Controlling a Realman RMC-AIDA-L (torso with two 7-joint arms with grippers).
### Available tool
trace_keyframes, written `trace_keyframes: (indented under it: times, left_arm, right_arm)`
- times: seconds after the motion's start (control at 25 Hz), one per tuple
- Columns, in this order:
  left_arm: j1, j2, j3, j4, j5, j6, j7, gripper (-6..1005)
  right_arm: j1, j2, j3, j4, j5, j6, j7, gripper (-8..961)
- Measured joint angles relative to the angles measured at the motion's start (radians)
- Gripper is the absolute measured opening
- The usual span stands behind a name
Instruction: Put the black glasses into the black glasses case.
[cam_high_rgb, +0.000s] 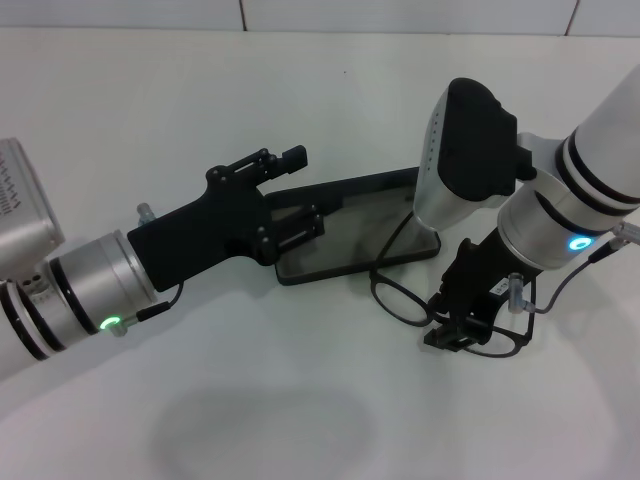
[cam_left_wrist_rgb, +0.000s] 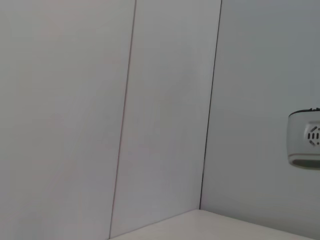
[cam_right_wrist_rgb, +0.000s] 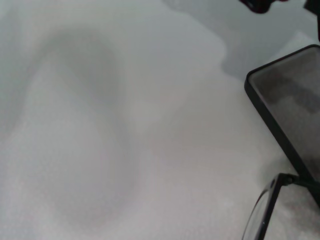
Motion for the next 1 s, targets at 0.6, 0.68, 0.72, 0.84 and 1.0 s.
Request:
trace_keyframes:
  times: [0.6,0.68,0.72,0.84,1.0]
  left_arm:
    - [-0.006,0.002,-0.005,-0.001,0.0,0.0,-0.006,649]
    - [-0.006,0.003,-0.005,-0.001,-0.001,0.003,-0.008,649]
    - [-0.006,0.003,-0.004,0.0,-0.001,0.004,-0.009,649]
    - [-0.007,0.003,-0.001,0.004,-0.001,0.006,-0.011,648]
    - [-0.007,0.006,0.001,0.009,-0.001,0.01,-0.03,648]
  right_arm:
    - [-0.017,-0.006,0.033,-0.023,0.0,-0.019,-0.02,139]
    - [-0.032,-0.008,0.064,-0.042,0.002,-0.049,-0.036,124]
    - [-0.039,-0.008,0.079,-0.052,0.004,-0.061,-0.043,123]
    - [-0.078,-0.006,0.159,-0.106,0.015,-0.117,-0.08,119]
    - [-0.124,-0.008,0.25,-0.158,0.044,-0.157,-0.117,118]
